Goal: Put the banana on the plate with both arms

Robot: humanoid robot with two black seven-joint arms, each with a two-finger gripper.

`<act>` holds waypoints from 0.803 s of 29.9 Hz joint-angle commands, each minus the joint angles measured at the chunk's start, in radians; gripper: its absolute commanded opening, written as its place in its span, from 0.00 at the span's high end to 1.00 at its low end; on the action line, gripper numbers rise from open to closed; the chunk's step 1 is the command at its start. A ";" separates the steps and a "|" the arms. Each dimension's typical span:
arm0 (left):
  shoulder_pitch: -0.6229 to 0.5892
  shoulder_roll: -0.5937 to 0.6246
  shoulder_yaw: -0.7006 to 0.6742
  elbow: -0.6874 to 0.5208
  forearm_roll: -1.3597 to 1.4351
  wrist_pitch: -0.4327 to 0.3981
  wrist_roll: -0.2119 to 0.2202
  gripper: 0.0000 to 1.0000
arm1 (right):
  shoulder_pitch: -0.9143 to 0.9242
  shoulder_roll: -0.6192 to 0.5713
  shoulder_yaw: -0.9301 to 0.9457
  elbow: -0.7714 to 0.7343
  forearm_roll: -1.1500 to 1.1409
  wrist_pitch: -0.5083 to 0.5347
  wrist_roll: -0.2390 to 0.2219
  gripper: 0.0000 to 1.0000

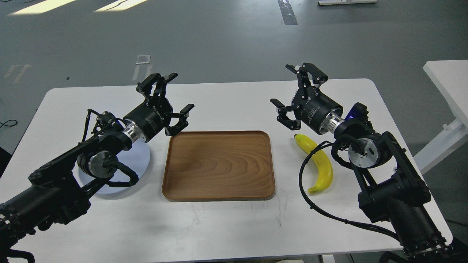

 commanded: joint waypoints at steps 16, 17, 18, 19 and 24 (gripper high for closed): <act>-0.001 0.012 -0.026 -0.001 0.003 -0.003 -0.003 0.02 | -0.022 -0.063 0.018 0.010 0.002 0.164 -0.061 0.01; -0.001 0.015 -0.026 -0.001 0.003 -0.009 -0.003 0.02 | -0.022 -0.068 0.019 0.007 0.005 0.177 -0.063 0.01; -0.001 0.017 -0.026 -0.001 0.003 -0.018 -0.003 0.02 | -0.020 -0.069 0.021 0.005 0.002 0.178 -0.063 0.01; -0.001 0.017 -0.026 -0.001 0.003 -0.023 -0.003 0.02 | -0.017 -0.069 0.022 0.002 0.002 0.178 -0.063 0.01; 0.014 0.017 -0.025 -0.001 0.003 -0.035 -0.003 0.02 | -0.005 -0.065 0.048 -0.047 0.000 0.172 -0.061 0.01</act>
